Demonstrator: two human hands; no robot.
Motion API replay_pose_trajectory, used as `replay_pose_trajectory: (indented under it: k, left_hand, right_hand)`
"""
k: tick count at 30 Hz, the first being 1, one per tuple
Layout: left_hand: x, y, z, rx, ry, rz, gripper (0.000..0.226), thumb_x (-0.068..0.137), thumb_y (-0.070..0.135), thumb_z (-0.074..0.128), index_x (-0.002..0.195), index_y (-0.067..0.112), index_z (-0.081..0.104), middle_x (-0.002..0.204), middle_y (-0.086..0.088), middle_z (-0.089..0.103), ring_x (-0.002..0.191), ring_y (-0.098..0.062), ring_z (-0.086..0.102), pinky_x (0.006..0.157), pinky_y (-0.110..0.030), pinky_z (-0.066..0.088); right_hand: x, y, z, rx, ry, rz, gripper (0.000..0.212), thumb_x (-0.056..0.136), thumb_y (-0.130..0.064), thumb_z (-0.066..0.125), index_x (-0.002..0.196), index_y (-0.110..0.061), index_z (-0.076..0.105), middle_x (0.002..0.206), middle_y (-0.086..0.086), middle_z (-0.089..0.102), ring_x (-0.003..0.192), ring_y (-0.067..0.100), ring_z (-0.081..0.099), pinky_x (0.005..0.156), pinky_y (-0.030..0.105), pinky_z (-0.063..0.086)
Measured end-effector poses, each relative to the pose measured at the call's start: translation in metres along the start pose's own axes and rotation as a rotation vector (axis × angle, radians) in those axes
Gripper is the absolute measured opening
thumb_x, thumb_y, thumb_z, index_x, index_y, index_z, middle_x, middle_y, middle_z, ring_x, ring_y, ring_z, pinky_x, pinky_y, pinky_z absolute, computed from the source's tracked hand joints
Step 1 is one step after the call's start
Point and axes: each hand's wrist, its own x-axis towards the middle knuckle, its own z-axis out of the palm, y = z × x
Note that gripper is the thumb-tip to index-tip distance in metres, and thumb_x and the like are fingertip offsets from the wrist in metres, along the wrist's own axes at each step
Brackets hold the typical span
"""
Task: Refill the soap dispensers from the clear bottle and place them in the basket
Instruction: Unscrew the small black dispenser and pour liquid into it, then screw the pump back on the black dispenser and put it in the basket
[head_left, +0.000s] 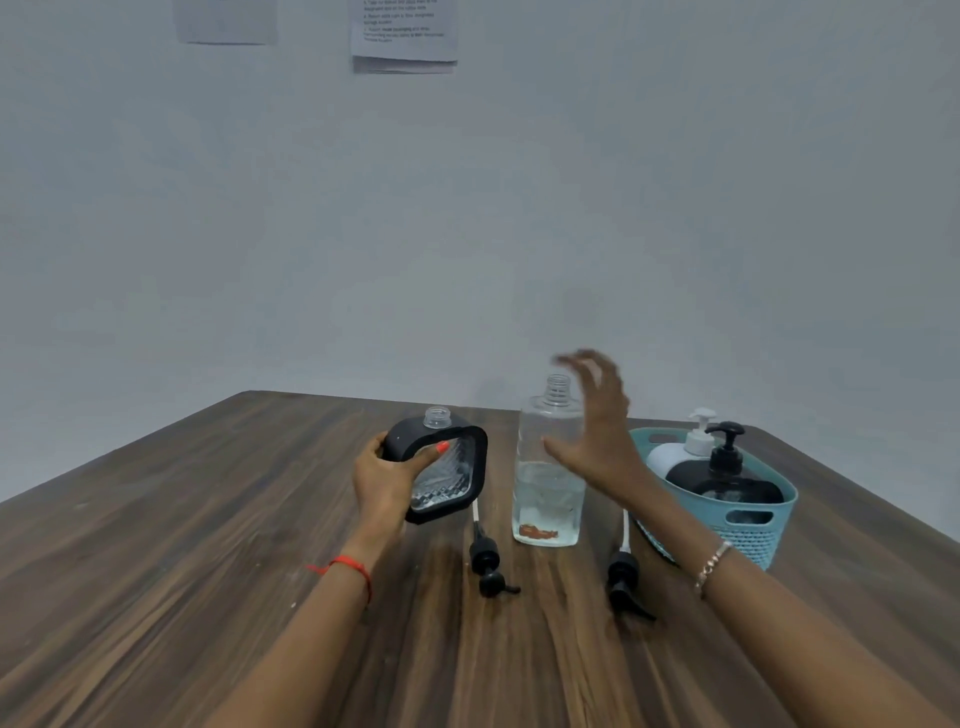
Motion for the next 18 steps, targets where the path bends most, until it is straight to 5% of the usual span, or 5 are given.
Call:
replay_pose_trajectory:
  k: [2, 4, 10, 14, 18]
  left_hand:
    - [0.001, 0.003, -0.001, -0.003, 0.000, -0.003, 0.047, 0.060, 0.013, 0.086, 0.100, 0.009, 0.061, 0.096, -0.011, 0.069, 0.084, -0.027, 0.068, 0.075, -0.041, 0.057]
    - [0.000, 0.005, -0.002, -0.012, -0.006, -0.007, 0.047, 0.060, 0.012, 0.086, 0.100, 0.009, 0.061, 0.095, -0.010, 0.069, 0.084, -0.026, 0.067, 0.076, -0.041, 0.057]
    - [-0.004, 0.007, -0.006, -0.020, 0.001, 0.008, 0.043, 0.059, 0.009, 0.086, 0.093, 0.011, 0.060, 0.090, -0.008, 0.068, 0.082, -0.026, 0.066, 0.074, -0.038, 0.056]
    - [-0.004, 0.007, -0.012, -0.021, -0.004, 0.002, 0.045, 0.059, 0.008, 0.086, 0.096, 0.009, 0.061, 0.089, -0.008, 0.068, 0.083, -0.028, 0.067, 0.076, -0.040, 0.056]
    - [-0.003, 0.008, -0.016, -0.024, -0.017, -0.001, 0.045, 0.060, 0.007, 0.086, 0.096, 0.009, 0.061, 0.091, -0.009, 0.069, 0.084, -0.028, 0.067, 0.077, -0.041, 0.056]
  right_hand:
    - [-0.015, -0.006, 0.009, -0.101, -0.215, -0.190, 0.053, 0.071, 0.005, 0.060, 0.119, -0.017, 0.054, 0.127, 0.006, 0.044, 0.120, 0.013, 0.040, 0.104, 0.030, 0.038]
    - [-0.033, -0.010, 0.024, -0.192, -0.417, -0.349, 0.050, 0.073, 0.015, 0.052, 0.114, -0.012, 0.060, 0.121, 0.008, 0.054, 0.107, 0.019, 0.056, 0.090, 0.019, 0.041]
    - [-0.064, -0.008, 0.064, -0.285, -0.748, -0.508, 0.042, 0.086, 0.004, 0.051, 0.125, -0.012, 0.053, 0.121, 0.009, 0.053, 0.106, 0.025, 0.056, 0.080, 0.037, 0.052]
    - [-0.064, -0.008, 0.072, -0.235, -0.746, -0.473, 0.038, 0.086, 0.000, 0.052, 0.123, -0.007, 0.055, 0.117, 0.010, 0.056, 0.103, 0.024, 0.057, 0.084, 0.033, 0.050]
    - [-0.042, -0.022, 0.051, 0.204, -0.517, -0.154, 0.025, 0.078, -0.003, 0.064, 0.102, -0.009, 0.064, 0.094, 0.001, 0.063, 0.082, 0.009, 0.058, 0.073, 0.014, 0.044]
